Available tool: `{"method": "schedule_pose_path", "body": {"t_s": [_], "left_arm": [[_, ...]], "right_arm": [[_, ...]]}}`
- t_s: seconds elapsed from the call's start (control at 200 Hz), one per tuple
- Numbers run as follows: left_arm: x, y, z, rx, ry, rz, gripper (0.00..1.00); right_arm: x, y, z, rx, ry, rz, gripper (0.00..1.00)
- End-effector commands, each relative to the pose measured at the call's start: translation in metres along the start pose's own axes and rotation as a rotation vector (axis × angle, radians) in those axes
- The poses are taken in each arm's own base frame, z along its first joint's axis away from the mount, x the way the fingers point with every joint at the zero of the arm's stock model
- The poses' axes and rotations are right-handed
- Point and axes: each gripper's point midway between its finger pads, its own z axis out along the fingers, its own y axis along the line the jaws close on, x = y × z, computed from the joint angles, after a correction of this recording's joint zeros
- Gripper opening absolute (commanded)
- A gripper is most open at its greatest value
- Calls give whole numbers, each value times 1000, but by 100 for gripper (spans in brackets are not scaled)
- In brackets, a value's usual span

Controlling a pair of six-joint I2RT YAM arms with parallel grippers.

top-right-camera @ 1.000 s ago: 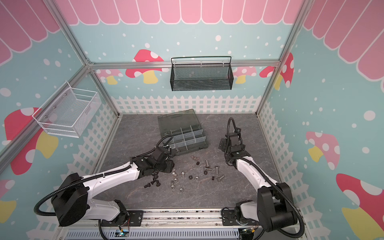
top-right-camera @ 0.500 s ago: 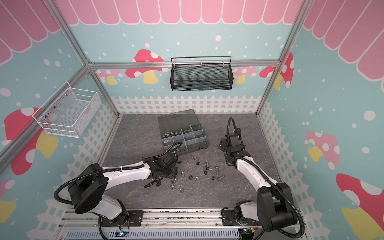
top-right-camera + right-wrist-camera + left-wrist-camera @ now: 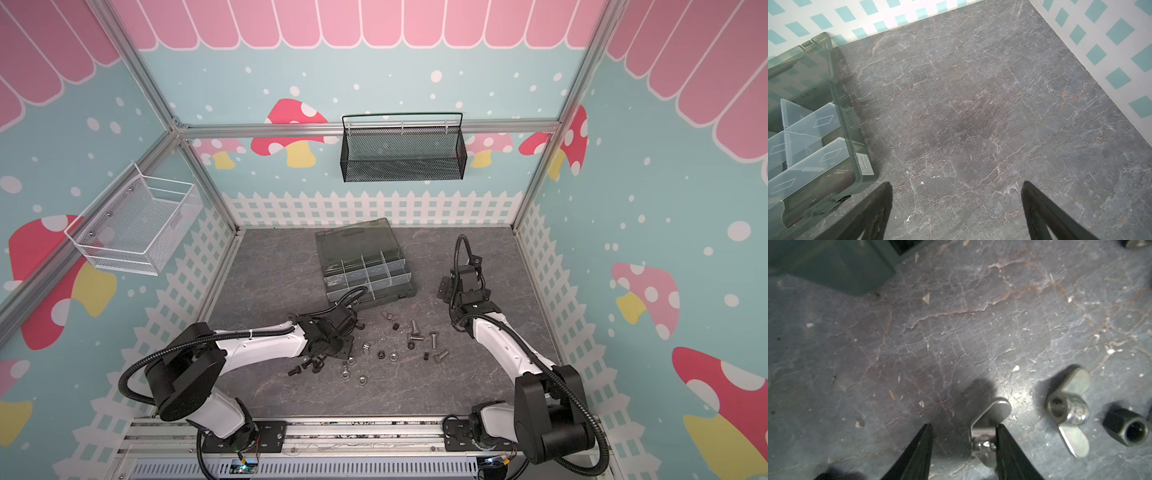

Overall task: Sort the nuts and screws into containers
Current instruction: 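Lower the left gripper onto another silver wing nut and close it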

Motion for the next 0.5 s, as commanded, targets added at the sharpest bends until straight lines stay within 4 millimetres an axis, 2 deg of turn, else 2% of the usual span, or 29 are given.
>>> {"method": "schedule_pose_path", "body": {"t_s": [0.0,0.4,0.495], "left_arm": [[-3,3,-1,-33,-5,-5,44],[-9,-1,5,-42,1,30,43],[-9,-3,7,-41,7,34,39]], "right_arm": [[-1,2,-1,2,-2,12,98],[0,0,-2,5,-5,10,98],[-1,0,-3,7,-6,11,98]]}}
